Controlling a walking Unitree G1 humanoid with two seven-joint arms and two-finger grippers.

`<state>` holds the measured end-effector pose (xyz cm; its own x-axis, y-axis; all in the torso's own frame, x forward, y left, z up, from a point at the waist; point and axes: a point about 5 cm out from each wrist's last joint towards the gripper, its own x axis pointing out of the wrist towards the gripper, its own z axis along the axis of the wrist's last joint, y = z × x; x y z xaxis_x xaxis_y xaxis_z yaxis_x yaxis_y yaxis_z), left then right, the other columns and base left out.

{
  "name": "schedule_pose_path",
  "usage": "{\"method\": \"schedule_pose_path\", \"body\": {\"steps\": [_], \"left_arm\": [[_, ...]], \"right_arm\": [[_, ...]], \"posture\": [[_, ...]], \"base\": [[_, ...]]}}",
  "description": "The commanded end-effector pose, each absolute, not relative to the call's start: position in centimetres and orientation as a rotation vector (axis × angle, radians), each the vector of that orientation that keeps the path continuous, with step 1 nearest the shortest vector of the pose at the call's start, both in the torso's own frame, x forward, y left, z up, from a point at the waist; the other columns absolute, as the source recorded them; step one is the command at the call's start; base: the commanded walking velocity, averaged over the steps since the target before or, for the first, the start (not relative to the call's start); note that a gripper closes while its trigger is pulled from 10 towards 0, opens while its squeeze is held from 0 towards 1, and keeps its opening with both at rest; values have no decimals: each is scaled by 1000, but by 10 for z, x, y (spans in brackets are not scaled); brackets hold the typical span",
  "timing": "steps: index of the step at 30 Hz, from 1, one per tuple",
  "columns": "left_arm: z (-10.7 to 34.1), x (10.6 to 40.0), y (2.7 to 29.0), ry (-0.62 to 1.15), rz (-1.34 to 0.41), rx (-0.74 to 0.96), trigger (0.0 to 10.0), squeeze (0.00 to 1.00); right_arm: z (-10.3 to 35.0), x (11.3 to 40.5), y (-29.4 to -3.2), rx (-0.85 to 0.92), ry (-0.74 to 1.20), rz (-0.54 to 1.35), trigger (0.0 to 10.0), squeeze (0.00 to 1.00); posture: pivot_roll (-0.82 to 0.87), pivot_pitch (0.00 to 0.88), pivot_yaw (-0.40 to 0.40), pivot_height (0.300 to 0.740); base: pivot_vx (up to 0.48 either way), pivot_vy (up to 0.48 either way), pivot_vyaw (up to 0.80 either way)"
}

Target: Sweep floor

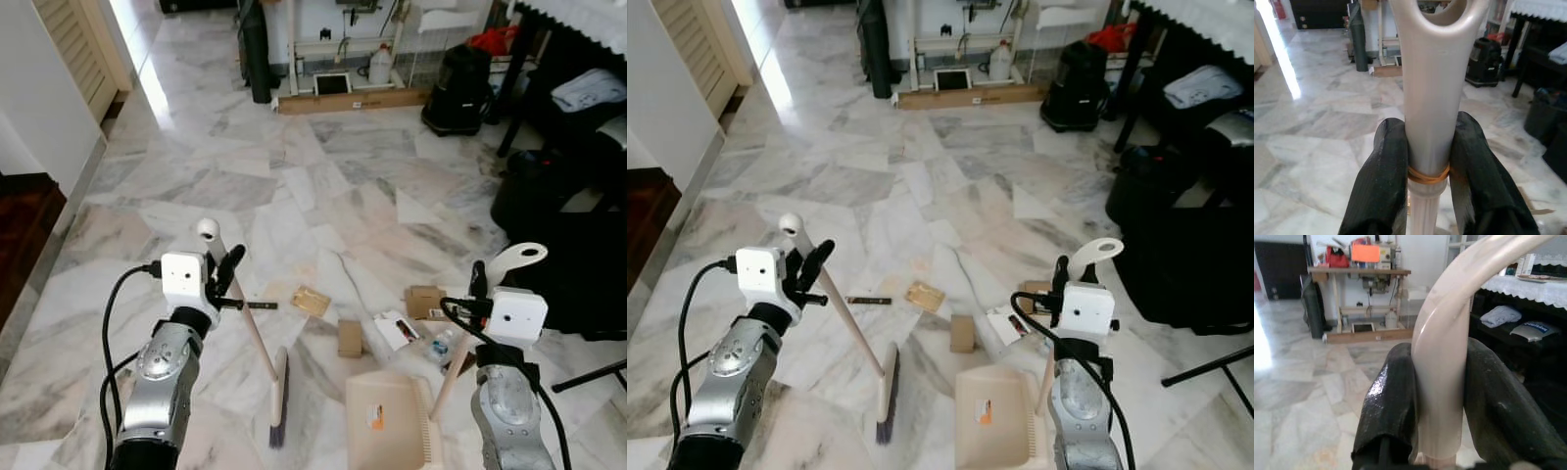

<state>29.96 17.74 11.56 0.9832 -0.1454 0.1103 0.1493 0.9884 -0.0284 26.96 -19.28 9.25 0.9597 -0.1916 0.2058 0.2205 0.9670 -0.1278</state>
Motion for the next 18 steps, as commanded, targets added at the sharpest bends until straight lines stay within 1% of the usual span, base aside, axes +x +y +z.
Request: {"method": "schedule_pose_path", "body": {"steps": [1, 16, 18], "left_arm": [[126, 303, 170, -159, -168, -40, 10000, 0], [128, 304, 172, -169, -160, -37, 10000, 0], [129, 304, 172, -170, -160, -37, 10000, 0]], "right_arm": [[99, 269, -200, -158, -224, -234, 10000, 0], [96, 269, -197, -141, -203, -227, 10000, 0], [97, 269, -197, -141, -207, -225, 10000, 0]], "posture": [[-47, 81, 46, 740], [-47, 81, 46, 740], [-43, 83, 45, 740]], "base": [[289, 0, 0], [290, 0, 0], [292, 0, -559]]}}
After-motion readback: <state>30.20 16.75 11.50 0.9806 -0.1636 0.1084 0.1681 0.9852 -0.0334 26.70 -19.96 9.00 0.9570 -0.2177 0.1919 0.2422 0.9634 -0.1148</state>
